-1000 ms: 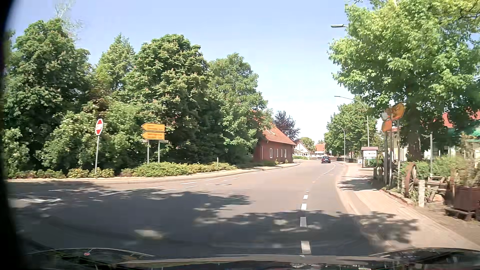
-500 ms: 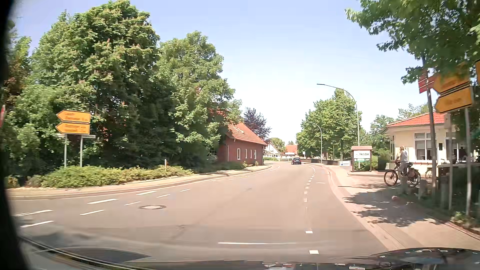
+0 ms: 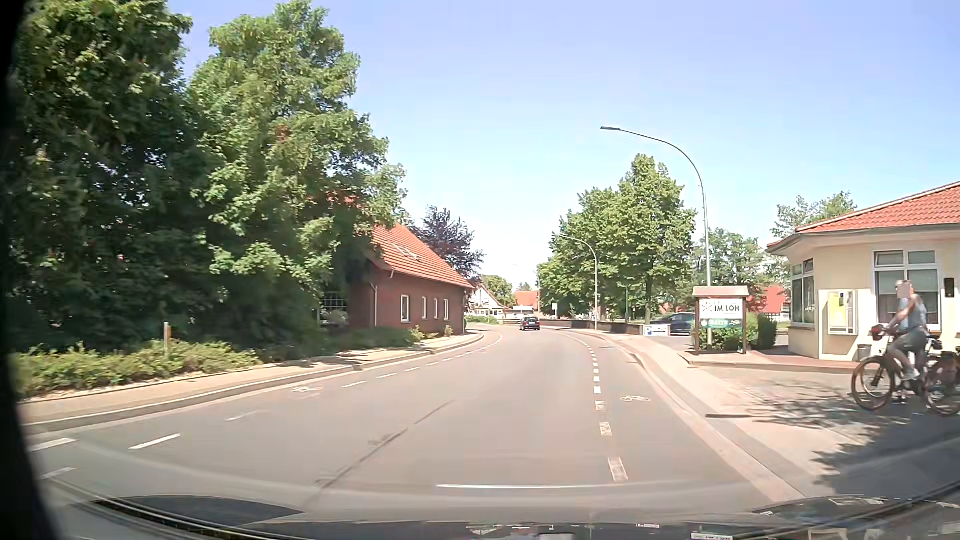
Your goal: Follow the waypoints while adhering to traffic rules and regulations
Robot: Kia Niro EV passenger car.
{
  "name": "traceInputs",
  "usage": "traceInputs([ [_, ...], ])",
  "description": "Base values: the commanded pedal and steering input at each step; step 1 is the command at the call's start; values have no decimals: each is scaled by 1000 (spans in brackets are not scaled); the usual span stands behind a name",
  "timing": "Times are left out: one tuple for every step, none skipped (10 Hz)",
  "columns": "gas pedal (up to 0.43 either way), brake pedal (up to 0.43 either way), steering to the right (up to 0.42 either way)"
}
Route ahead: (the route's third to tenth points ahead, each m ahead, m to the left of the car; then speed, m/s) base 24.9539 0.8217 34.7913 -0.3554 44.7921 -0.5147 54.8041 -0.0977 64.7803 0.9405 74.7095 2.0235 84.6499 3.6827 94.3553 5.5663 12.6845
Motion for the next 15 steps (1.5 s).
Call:
traceInputs([
  [150, 0, 61],
  [150, 0, 56],
  [150, 0, 50],
  [150, 0, 46],
  [150, 0, 41],
  [150, 0, 36],
  [150, 0, 32],
  [150, 0, 26],
  [150, 0, 17],
  [150, 0, 8],
  [150, 0, 2],
  [150, 0, -2],
  [150, 0, -10],
  [150, 0, -14],
  [150, 0, -17],
])
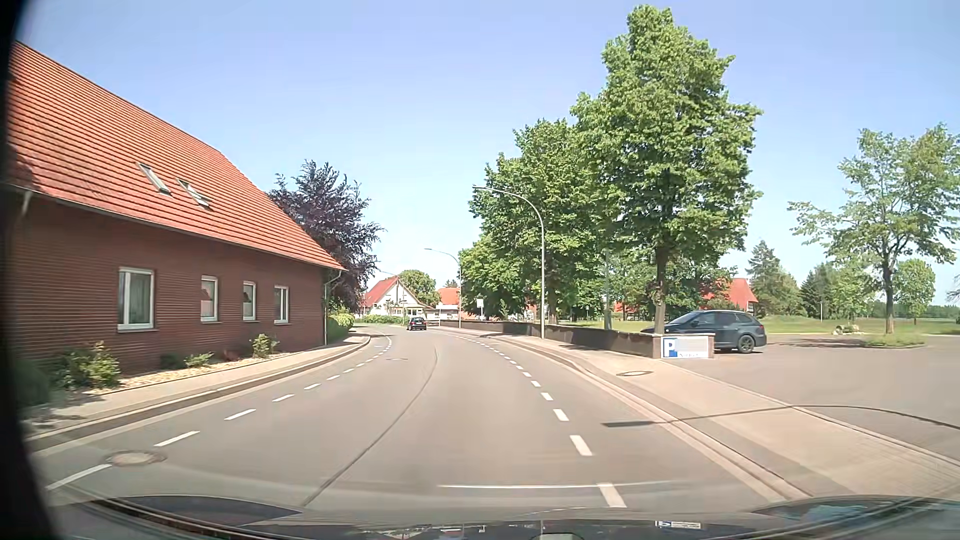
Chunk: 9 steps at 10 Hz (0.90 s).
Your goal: Follow the waypoints while adhering to traffic rules and regulations
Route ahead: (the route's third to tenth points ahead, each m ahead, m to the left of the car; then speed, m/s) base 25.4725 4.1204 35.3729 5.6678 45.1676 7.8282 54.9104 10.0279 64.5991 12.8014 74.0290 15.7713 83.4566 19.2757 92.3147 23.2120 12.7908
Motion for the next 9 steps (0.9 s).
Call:
traceInputs([
  [150, 0, -18],
  [150, 0, -19],
  [150, 0, -20],
  [150, 0, -21],
  [150, 0, -22],
  [150, 0, -22],
  [150, 0, -22],
  [150, 0, -22],
  [150, 0, -22],
])
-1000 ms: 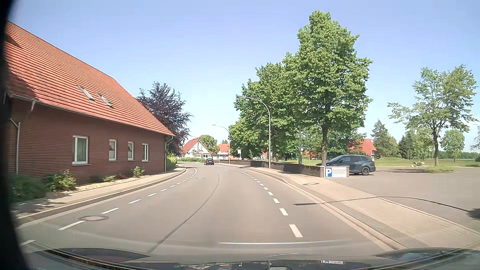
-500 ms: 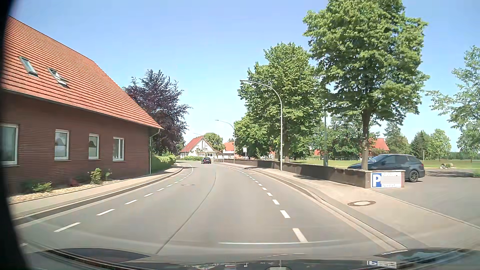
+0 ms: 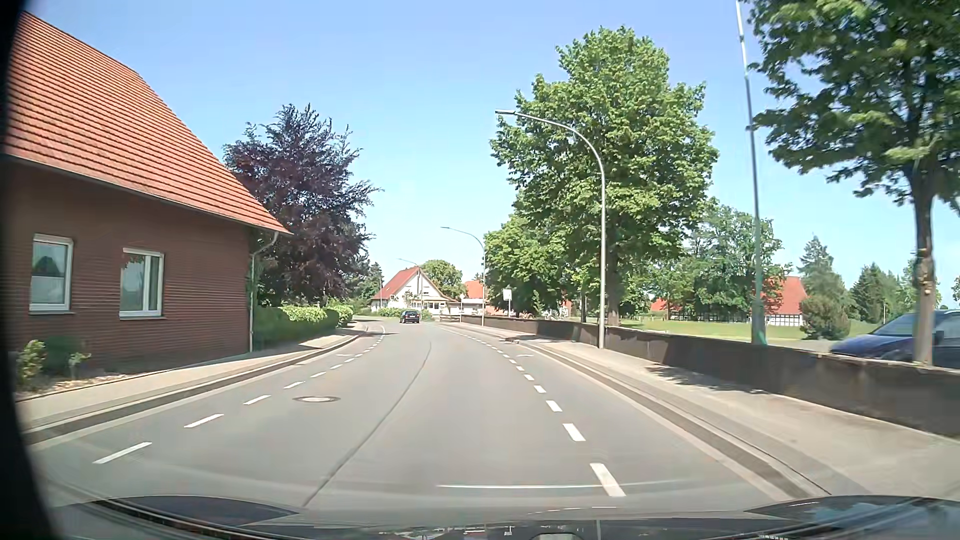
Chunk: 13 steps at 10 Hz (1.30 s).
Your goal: Follow the waypoints while adhering to traffic rules and regulations
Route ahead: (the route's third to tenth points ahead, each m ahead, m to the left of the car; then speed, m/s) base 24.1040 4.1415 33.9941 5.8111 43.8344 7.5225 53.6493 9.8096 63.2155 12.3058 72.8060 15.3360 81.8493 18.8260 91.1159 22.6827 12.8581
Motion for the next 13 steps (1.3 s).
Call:
traceInputs([
  [150, 0, -22],
  [157, 0, -24],
  [157, 0, -25],
  [157, 0, -25],
  [157, 0, -26],
  [157, 0, -26],
  [157, 0, -26],
  [157, 0, -25],
  [157, 0, -25],
  [157, 0, -26],
  [157, 0, -25],
  [157, 0, -25],
  [157, 0, -26],
])
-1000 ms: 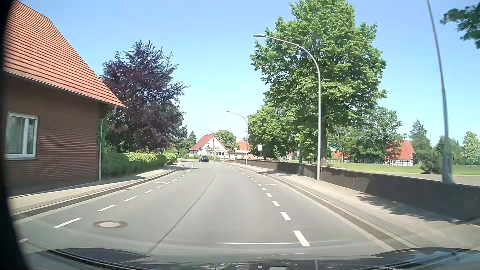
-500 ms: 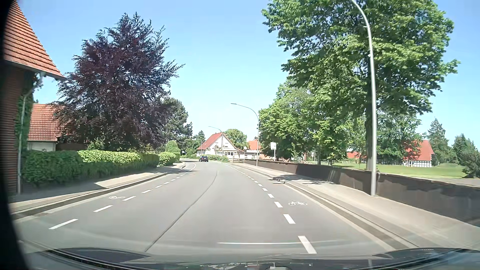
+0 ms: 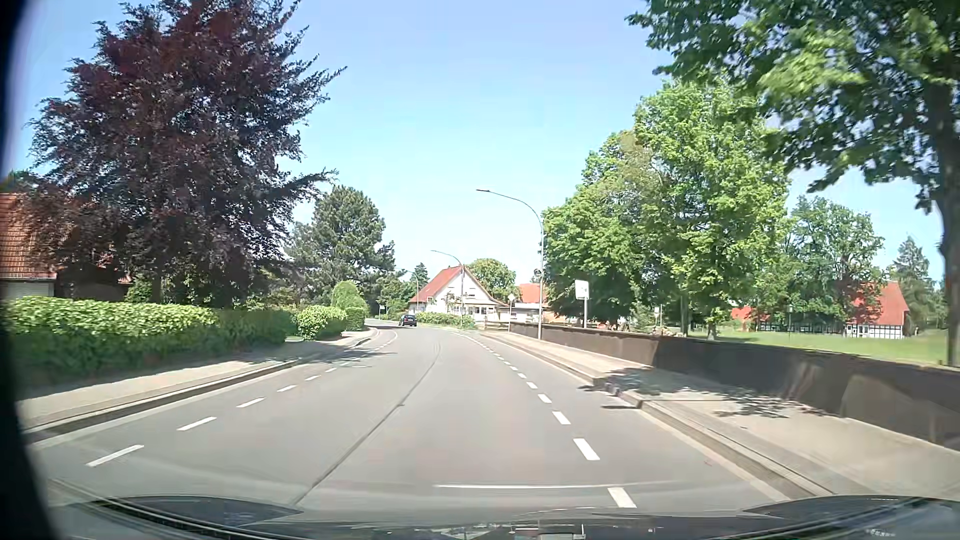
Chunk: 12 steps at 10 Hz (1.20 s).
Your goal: Follow the waypoints while adhering to traffic rules and regulations
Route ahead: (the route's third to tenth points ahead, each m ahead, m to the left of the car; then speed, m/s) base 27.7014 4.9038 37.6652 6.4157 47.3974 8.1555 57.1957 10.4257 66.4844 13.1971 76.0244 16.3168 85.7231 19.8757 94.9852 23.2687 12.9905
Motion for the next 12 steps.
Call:
traceInputs([
  [157, 0, -25],
  [157, 0, -24],
  [157, 0, -23],
  [157, 0, -23],
  [157, 0, -23],
  [157, 0, -23],
  [169, 0, -22],
  [169, 0, -21],
  [169, 0, -18],
  [169, 0, -17],
  [169, 0, -17],
  [169, 0, -17],
])
